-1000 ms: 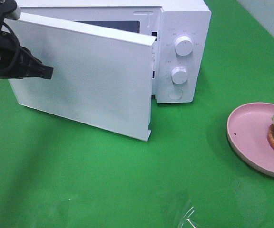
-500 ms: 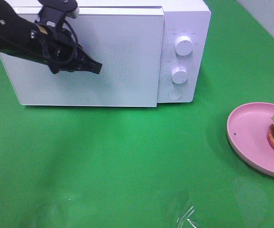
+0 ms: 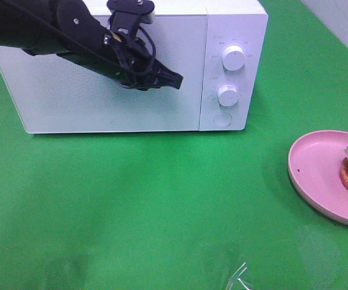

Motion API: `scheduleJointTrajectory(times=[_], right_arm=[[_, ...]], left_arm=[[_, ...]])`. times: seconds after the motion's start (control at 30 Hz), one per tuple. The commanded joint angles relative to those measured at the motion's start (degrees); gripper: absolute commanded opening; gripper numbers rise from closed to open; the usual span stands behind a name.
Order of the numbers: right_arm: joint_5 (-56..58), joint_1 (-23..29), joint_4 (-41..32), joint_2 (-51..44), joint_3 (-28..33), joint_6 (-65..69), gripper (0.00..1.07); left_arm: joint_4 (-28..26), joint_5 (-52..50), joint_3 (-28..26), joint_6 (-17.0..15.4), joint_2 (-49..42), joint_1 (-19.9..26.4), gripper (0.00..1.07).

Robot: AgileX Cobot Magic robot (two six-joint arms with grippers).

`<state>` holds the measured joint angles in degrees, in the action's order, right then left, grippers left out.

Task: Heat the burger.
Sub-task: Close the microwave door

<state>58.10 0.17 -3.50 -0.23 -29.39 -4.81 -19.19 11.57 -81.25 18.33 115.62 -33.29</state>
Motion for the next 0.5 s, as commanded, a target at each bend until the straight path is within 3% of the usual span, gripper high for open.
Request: scheduleJointTrajectory(times=[0.03, 0.27, 0.37, 0.47, 0.5], right_arm=[[-0.46, 0.11, -0.06, -1.49, 0.23, 0.23, 0.64], [-0.46, 0.11, -0.06, -1.49, 0.23, 0.23, 0.64], [-0.46, 0.11, -0.06, -1.49, 0.23, 0.23, 0.64], [-0.46, 0.11, -0.06, -1.49, 0.23, 0.23, 0.64], [-0.46, 0.11, -0.06, -1.49, 0.23, 0.23, 0.64]], left_arm=[[3.84, -12.61, -4.53, 3.95, 1.26, 0.29, 0.0], [4.24, -8.48, -10.26, 4.18, 2.18, -4.18, 0.0], [7.22, 2.12, -13.52, 4.18, 2.18, -6.82, 0.0], [8.59, 5.67, -14.44, 4.18, 2.18, -7.39, 0.0], [11.06, 12.15, -16.16, 4.18, 2.18, -8.31, 0.0]])
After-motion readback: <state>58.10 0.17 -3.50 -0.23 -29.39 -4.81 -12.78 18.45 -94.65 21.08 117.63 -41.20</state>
